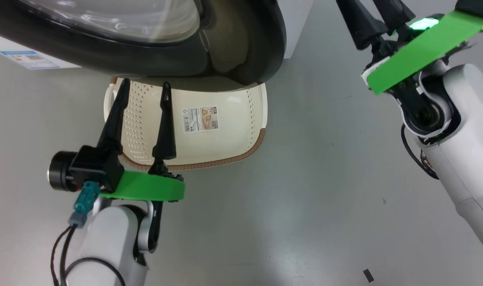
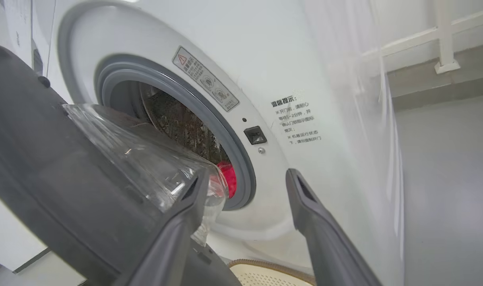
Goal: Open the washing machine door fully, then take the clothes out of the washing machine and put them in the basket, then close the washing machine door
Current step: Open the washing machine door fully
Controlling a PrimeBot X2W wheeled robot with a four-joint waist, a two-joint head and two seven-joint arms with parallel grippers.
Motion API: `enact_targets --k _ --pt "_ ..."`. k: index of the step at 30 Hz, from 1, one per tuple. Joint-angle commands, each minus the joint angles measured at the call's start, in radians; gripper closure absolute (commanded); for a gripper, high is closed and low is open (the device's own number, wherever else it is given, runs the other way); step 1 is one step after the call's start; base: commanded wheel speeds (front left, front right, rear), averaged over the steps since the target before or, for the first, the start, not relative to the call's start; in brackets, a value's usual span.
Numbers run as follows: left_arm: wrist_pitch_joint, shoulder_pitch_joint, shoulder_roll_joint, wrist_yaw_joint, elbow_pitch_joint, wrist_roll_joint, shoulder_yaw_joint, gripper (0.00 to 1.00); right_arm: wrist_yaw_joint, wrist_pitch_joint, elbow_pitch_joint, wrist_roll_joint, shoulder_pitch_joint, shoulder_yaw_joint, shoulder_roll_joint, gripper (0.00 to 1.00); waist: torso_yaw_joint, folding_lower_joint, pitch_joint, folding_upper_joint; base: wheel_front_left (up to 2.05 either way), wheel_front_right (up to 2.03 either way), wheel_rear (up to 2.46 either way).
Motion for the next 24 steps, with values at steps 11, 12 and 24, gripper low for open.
enact_targets --k 11,12,24 --pt "-0.008 0.049 0.02 -0.005 -0.045 0.022 0.06 0.0 0.001 -0.22 0.077 -0.379 0.117 -0.037 -0.036 0.0 -0.011 0.0001 -0.039 0.0 0.0 0.0 0.0" --pt "-0.008 0.054 0.02 -0.006 -0.051 0.025 0.061 0.0 0.001 -0.22 0.065 -0.427 0.136 -0.07 -0.021 0.0 -0.012 0.0001 -0.041 0.0 0.0 0.0 0.0" --pt "-0.008 0.077 0.018 -0.024 -0.083 0.04 0.061 0.0 0.001 -0.22 -0.125 -0.807 0.383 -0.33 0.164 0.0 0.0 0.0001 -0.048 0.0 0.0 0.0 0.0"
